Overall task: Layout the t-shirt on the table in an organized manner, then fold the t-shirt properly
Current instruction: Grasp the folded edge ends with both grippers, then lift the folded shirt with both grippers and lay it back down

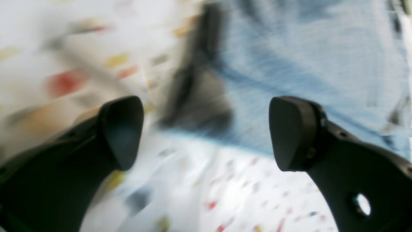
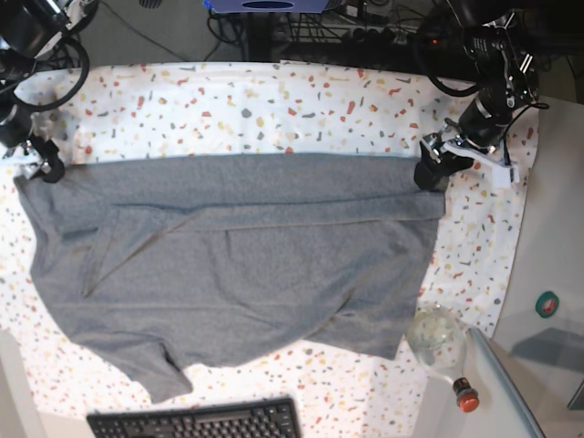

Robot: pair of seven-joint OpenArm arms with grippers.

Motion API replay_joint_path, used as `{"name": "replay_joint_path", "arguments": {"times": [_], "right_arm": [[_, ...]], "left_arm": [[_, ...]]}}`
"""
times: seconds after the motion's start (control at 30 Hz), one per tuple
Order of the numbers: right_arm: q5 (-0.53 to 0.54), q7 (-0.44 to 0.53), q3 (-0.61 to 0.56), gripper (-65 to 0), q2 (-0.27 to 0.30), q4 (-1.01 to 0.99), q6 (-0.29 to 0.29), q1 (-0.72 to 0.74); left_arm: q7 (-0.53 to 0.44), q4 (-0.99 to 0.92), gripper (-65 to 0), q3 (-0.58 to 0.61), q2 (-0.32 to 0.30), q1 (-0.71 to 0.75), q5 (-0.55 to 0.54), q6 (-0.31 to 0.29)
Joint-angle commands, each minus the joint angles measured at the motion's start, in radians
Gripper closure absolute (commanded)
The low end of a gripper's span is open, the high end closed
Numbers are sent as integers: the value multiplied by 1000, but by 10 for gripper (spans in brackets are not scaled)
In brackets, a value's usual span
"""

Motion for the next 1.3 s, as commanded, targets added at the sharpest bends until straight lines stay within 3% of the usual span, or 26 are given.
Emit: {"name": "replay_joint_path", "arguments": {"times": [0.0,0.37,0.63,0.9,0.97,1.0,1.03,1.1,1.17,1.27], "right_arm": [[2,2,3,-398,17,10,6,4],[5,34,13,-398,15,9,4,10],[5,128,13,-398,19,-59,-3,43],[3,220,9,-393,57,-266,-43,113],[3,223,7,-353,57,-266,-43,113],[3,221,7,-296,58,-266,-43,113],[3,220,7,-224,58,-266,-43,113],[3,220,10,0,58,-265,-43,112],[3,207,9,0,58,-251,-43,104],[3,106,3,0,58,-130,-43,81]], "left_arm": [[36,-28,-564,3,-4,-15,17,11],[36,-111,-545,67,-6,-47,18,11],[36,-111,-206,58,-8,-47,15,11],[36,-109,0,58,-14,-42,14,11],[38,-108,0,56,-14,-42,14,11],[39,-108,0,56,-14,-41,14,11],[41,-102,0,56,-14,-41,14,11],[44,-65,0,56,-14,-38,14,11],[76,-22,0,56,-14,-25,14,11],[167,99,0,56,-12,-15,14,13]]}}
